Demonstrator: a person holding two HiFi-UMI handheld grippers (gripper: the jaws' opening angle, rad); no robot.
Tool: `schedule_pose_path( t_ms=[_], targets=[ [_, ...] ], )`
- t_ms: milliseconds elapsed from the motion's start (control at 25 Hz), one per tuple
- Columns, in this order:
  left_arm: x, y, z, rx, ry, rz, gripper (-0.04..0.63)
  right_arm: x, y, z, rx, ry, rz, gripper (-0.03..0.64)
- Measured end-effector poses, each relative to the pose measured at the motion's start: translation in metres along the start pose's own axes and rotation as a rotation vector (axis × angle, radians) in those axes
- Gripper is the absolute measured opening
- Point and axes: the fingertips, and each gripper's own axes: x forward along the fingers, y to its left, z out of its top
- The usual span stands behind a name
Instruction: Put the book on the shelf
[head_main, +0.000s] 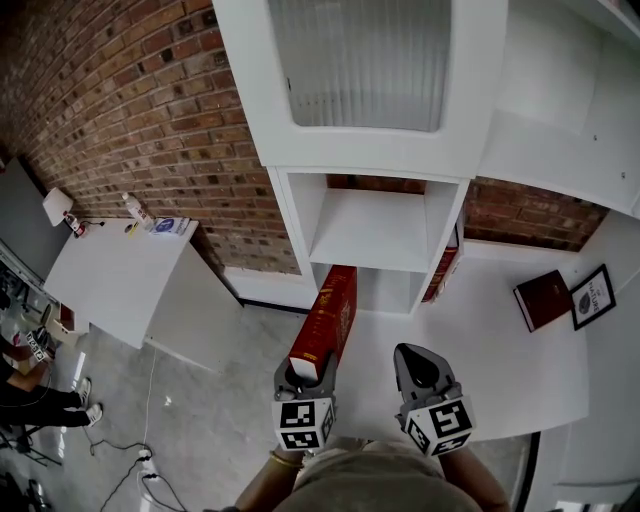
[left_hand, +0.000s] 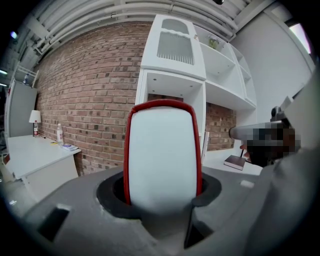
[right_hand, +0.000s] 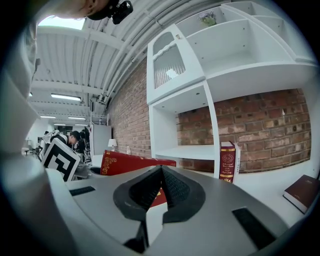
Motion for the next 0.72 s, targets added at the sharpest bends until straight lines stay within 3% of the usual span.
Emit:
schedule_pose_path(
  t_ms=[120, 720],
  targets=[
    [0.002, -0.002, -0.001, -0.003, 0.0, 0.022, 0.235, 0.002, -0.005, -0.003, 0.007, -0.038, 0.02, 0.006],
    [0.03, -0.007, -0.006, -0.006, 0.004, 0.075, 0.235, 0.01, -0.028, -0.015, 0.01, -0.009, 0.07, 0.006]
  ],
)
